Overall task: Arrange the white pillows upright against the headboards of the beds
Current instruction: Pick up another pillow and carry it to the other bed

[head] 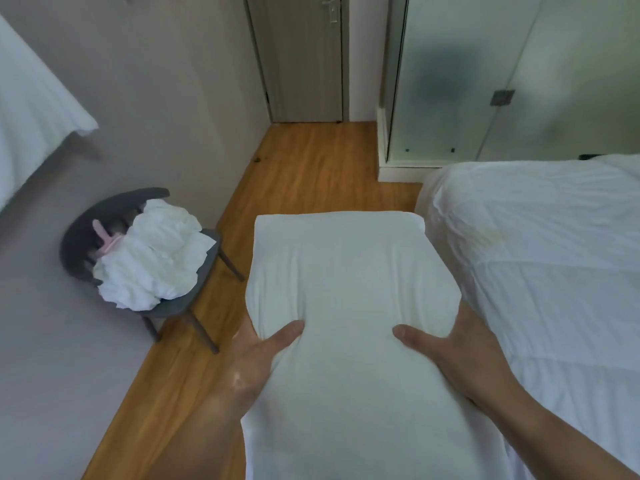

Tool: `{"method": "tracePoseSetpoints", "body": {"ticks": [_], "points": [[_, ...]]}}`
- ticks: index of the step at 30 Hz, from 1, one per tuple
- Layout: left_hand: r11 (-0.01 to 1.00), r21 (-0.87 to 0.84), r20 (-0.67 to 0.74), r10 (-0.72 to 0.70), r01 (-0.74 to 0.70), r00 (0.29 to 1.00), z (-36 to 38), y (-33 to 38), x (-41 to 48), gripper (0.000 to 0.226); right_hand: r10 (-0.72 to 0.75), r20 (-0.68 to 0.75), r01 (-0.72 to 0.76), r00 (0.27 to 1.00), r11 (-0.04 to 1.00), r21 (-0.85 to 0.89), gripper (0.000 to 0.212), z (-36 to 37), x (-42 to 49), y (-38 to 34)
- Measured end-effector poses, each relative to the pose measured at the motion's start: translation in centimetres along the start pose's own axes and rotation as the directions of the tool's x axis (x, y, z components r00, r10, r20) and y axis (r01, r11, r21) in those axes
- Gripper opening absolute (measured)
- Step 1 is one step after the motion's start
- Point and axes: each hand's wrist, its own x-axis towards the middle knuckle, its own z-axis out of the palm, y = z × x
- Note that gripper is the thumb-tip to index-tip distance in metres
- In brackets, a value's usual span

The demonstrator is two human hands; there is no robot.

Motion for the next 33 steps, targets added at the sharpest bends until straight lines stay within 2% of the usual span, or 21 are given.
{"method": "tracePoseSetpoints", "body": {"ticks": [5,9,12,15,19,22,25,26,29,33], "points": [[0.999,0.030,0.042,0.035,-0.037,0.998,3.4,4.2,10.8,0.096,-0.005,-0.038,0.007,0.999,0.999,0.032,0.090,-1.2,10.6,-2.4],[0.994,0.100,0.049,0.033,-0.038,0.998,5.8,6.9,18.9,0.137,0.018,-0.086,-0.016,0.996,1.000,0.027,0.093,-1.4,17.9,-3.7],[0.989,0.141,0.064,0.038,-0.046,0.997,7.5,8.3,25.5,0.146,0.042,-0.115,-0.040,0.992,0.999,0.016,0.090,-1.2,23.7,-4.4],[0.988,0.127,0.082,0.077,-0.087,0.994,9.3,10.3,32.7,0.157,0.057,-0.160,-0.059,0.985,0.998,-0.006,0.103,-0.5,30.4,-5.4],[0.981,0.144,0.141,0.110,-0.131,0.984,11.4,13.4,43.4,0.142,0.071,-0.236,-0.077,0.969,0.997,-0.013,0.103,0.6,39.8,-7.6],[0.986,0.113,0.219,0.092,-0.118,0.971,12.9,16.7,50.8,0.152,0.093,-0.275,-0.103,0.957,0.994,-0.022,0.100,0.8,46.2,-10.0],[0.991,0.057,0.283,0.101,-0.122,0.954,14.7,19.7,57.6,0.131,0.112,-0.314,-0.126,0.943,0.992,-0.025,0.097,0.7,52.0,-12.0],[0.992,0.066,0.298,0.085,-0.109,0.951,15.6,20.7,59.6,0.133,0.119,-0.328,-0.129,0.937,0.992,-0.010,0.097,0.6,53.8,-12.4],[0.975,0.197,0.309,0.036,-0.101,0.950,18.6,22.9,65.8,0.159,0.156,-0.361,-0.164,0.919,0.986,0.007,0.095,-0.1,59.6,-13.0],[0.957,0.255,0.326,0.051,-0.140,0.944,24.0,25.4,74.5,0.165,0.223,-0.376,-0.222,0.899,0.974,0.046,0.094,-1.8,68.5,-12.4]]}}
